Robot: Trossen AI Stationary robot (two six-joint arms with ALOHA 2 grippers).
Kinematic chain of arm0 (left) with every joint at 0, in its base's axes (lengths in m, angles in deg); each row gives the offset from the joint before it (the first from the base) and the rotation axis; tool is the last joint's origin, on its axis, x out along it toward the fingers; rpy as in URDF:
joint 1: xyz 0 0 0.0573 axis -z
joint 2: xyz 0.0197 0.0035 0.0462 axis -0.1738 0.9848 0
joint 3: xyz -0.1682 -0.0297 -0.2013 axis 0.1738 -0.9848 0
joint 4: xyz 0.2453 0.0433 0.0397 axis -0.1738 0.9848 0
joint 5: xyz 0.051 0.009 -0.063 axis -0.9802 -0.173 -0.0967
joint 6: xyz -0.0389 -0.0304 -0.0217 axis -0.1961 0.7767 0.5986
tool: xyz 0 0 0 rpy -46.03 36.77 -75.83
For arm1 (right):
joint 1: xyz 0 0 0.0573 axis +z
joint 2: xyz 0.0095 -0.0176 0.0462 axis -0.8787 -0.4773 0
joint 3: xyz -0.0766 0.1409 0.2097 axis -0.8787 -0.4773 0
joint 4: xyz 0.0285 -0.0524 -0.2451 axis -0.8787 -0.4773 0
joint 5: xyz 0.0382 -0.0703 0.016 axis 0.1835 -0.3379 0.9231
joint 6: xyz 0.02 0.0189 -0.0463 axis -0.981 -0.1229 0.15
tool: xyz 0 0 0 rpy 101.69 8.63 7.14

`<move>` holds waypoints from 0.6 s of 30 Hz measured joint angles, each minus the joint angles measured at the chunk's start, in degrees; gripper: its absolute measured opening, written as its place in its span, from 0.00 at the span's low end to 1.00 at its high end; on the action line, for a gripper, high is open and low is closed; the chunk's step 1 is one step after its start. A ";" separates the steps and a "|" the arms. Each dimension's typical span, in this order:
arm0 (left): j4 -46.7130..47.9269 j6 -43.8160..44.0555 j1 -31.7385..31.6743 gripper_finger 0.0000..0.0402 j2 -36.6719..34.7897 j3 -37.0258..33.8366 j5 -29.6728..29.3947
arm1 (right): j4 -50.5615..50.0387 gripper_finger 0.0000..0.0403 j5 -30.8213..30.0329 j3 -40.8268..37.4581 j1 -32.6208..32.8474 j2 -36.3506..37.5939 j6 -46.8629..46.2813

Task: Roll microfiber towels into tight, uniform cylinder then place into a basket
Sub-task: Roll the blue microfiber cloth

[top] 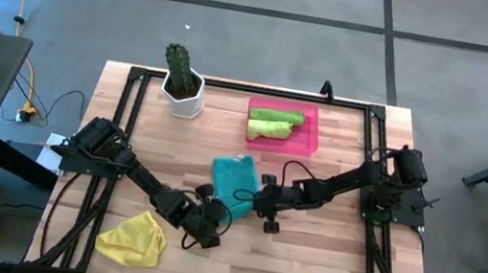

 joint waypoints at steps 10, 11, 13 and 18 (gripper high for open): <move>1.22 -13.97 2.35 0.05 -2.40 8.35 -2.29 | 0.56 0.01 24.14 -0.28 -5.57 -0.30 -20.70; 1.69 -15.57 2.58 0.05 -2.40 8.89 -3.05 | 0.88 0.01 25.85 -0.32 -6.34 -0.38 -22.79; 2.41 -17.69 2.90 0.05 -2.36 9.72 -3.69 | 0.92 0.01 28.47 -0.36 -7.64 -0.42 -26.59; 4.68 -17.56 2.14 0.05 -2.34 9.67 -3.48 | 1.08 0.01 30.04 -0.42 -10.37 -0.46 -36.56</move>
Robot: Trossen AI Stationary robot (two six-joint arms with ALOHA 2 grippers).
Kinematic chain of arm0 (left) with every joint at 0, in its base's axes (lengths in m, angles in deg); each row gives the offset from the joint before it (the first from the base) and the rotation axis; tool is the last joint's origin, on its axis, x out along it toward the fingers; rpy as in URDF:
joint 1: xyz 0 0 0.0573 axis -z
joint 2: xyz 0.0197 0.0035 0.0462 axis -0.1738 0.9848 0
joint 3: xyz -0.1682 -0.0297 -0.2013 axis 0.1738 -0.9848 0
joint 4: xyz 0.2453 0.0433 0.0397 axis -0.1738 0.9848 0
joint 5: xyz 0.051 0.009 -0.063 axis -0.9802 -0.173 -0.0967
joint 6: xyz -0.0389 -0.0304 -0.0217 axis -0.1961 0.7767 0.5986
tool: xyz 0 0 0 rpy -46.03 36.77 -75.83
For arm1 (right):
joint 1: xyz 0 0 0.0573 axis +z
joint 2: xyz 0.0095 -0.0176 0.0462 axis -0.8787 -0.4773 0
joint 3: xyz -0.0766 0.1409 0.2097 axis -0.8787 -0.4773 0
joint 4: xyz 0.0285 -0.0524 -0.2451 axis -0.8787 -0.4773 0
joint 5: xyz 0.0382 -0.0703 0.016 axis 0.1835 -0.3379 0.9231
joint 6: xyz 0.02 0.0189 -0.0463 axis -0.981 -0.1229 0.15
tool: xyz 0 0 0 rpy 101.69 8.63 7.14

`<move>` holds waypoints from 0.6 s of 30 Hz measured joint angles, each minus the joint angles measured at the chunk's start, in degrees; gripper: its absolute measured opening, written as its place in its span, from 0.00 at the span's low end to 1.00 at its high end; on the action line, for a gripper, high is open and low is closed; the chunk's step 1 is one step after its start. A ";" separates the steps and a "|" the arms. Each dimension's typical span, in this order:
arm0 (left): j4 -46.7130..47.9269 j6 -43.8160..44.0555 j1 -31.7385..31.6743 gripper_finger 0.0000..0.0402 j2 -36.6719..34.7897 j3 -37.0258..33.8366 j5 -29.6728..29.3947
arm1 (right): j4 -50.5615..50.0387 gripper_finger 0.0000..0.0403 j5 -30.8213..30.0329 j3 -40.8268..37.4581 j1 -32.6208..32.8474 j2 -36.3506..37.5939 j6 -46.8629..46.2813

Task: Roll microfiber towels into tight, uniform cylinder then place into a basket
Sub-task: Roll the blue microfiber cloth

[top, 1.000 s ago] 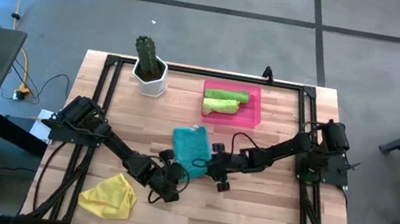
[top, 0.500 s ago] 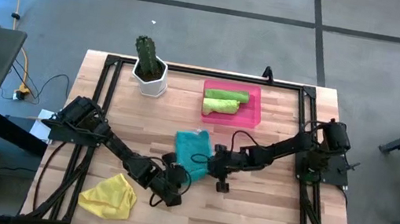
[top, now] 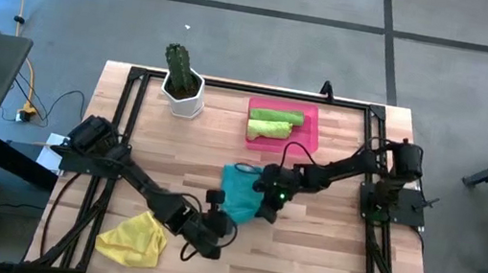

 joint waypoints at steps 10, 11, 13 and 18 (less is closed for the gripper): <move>1.62 -1.77 -0.63 0.05 2.45 -0.04 1.21 | -0.25 0.02 -0.57 0.07 -1.86 0.07 -9.61; 1.62 -2.66 -0.68 0.05 2.98 -0.02 1.29 | -0.24 0.02 -0.56 0.07 -1.86 0.07 -9.61; 1.84 -3.94 -0.87 0.05 4.23 -0.02 1.38 | -0.18 0.02 -0.59 0.07 -1.86 0.07 -9.65; 3.16 -3.98 -1.50 0.05 6.80 -0.02 -0.99 | -0.07 0.02 -0.69 0.07 -1.73 0.09 -9.63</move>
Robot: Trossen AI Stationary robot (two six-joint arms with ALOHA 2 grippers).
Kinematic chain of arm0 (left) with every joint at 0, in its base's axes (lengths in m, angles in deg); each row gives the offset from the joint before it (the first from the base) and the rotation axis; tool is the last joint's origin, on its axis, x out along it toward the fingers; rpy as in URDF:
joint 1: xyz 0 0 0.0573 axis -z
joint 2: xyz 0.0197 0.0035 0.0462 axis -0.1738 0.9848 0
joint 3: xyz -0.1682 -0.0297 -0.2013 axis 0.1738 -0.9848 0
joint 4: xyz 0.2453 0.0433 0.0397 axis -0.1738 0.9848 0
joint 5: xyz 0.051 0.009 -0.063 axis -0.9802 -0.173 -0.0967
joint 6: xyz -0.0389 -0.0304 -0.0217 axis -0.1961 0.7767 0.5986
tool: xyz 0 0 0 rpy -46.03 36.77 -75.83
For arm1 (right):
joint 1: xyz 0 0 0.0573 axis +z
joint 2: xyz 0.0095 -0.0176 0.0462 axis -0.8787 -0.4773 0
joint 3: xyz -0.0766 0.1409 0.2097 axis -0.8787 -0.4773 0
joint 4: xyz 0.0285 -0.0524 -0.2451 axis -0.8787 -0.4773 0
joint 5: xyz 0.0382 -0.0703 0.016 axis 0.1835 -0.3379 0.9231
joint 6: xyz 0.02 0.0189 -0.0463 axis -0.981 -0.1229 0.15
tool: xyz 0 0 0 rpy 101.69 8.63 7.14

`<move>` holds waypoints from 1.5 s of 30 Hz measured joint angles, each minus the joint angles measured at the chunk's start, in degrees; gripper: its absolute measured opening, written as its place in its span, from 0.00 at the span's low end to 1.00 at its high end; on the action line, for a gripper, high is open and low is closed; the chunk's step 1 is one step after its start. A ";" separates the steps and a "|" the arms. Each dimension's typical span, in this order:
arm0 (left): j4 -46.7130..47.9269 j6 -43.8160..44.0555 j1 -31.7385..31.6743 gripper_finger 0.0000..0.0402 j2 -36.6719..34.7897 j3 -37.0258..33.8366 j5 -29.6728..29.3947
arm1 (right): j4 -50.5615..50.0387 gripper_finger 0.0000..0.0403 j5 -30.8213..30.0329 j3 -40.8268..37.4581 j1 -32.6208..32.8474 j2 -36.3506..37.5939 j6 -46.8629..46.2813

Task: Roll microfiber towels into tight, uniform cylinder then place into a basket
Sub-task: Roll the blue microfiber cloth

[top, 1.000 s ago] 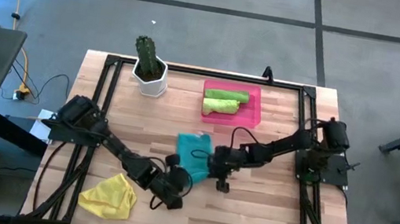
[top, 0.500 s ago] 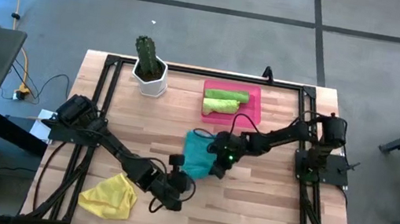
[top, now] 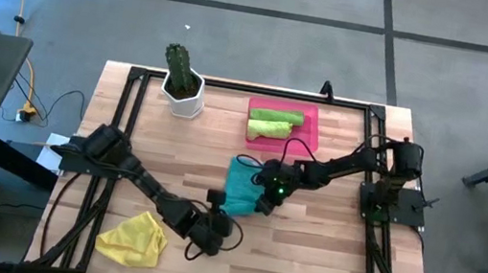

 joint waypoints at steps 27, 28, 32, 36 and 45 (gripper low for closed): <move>1.80 -1.18 -9.54 0.05 -0.04 -0.63 4.15 | 0.06 0.02 2.20 0.04 0.02 0.02 2.07; 1.78 -0.56 -9.83 0.05 -0.05 -0.98 5.10 | 0.07 0.02 2.21 0.04 0.02 0.02 2.64; 1.19 3.23 -10.38 0.05 -0.43 -2.17 8.32 | 0.11 0.02 2.24 0.07 0.02 0.02 5.34; 1.23 6.16 -9.89 0.05 -0.44 -2.36 9.73 | 0.12 0.07 2.28 0.07 0.02 0.05 8.85; 0.48 17.59 -6.91 0.05 -0.40 -2.43 16.79 | 0.05 0.29 5.35 0.07 -0.13 4.40 23.46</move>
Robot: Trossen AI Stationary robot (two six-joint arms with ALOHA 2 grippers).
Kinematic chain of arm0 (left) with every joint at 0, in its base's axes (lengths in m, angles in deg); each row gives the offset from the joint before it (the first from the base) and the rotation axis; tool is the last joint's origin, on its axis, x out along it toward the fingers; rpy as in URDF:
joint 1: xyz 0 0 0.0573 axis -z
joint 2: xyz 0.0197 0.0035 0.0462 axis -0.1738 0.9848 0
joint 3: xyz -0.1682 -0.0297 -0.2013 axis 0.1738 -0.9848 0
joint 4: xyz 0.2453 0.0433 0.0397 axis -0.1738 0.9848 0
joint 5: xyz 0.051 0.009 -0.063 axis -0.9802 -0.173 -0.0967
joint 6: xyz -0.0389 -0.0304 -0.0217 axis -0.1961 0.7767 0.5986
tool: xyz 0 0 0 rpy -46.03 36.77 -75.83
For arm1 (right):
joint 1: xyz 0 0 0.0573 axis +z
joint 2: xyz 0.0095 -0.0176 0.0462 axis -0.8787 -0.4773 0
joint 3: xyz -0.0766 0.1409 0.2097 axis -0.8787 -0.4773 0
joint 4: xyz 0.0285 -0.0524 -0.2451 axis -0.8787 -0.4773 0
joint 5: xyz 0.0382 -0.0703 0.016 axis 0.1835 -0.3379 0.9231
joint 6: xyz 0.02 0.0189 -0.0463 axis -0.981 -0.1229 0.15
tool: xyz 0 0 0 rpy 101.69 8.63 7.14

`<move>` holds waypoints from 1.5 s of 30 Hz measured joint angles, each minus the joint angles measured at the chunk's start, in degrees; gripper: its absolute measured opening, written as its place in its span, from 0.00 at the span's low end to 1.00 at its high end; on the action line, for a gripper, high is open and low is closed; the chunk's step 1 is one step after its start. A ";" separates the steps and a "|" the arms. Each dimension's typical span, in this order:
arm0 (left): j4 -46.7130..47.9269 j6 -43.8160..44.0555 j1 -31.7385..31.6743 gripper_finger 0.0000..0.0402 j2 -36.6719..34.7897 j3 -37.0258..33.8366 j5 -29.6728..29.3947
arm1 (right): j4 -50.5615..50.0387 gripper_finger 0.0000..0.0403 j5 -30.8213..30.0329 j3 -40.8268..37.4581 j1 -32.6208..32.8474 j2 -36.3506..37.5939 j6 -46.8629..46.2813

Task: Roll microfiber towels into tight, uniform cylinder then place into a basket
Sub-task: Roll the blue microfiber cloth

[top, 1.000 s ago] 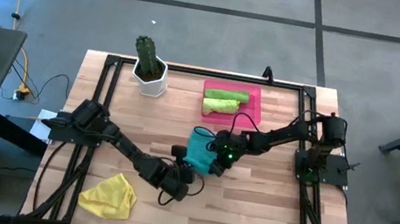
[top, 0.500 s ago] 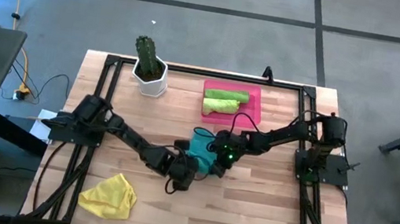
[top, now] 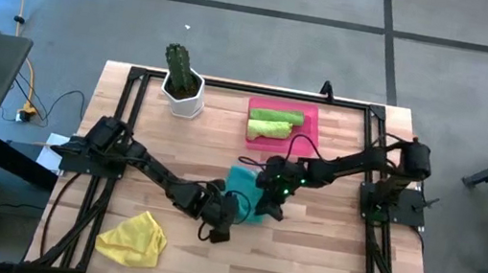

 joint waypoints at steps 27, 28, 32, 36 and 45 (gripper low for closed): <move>-6.22 11.09 -0.38 0.05 0.25 -0.13 5.38 | -1.58 0.32 -45.38 0.07 27.87 6.22 35.57; -6.36 11.39 -0.40 0.05 0.31 -0.09 5.53 | -1.47 0.32 -45.44 0.07 27.66 5.63 34.97; -6.43 12.68 -0.40 0.05 0.28 -0.11 5.69 | -1.18 0.32 -45.47 0.07 26.98 3.18 32.58; -6.42 13.03 -0.40 0.05 0.28 -0.13 5.73 | -2.20 0.32 -46.72 0.07 26.63 0.94 32.36; -6.52 13.09 -0.42 0.05 0.28 -0.13 6.35 | -3.92 0.32 -51.26 0.07 25.99 -0.40 32.29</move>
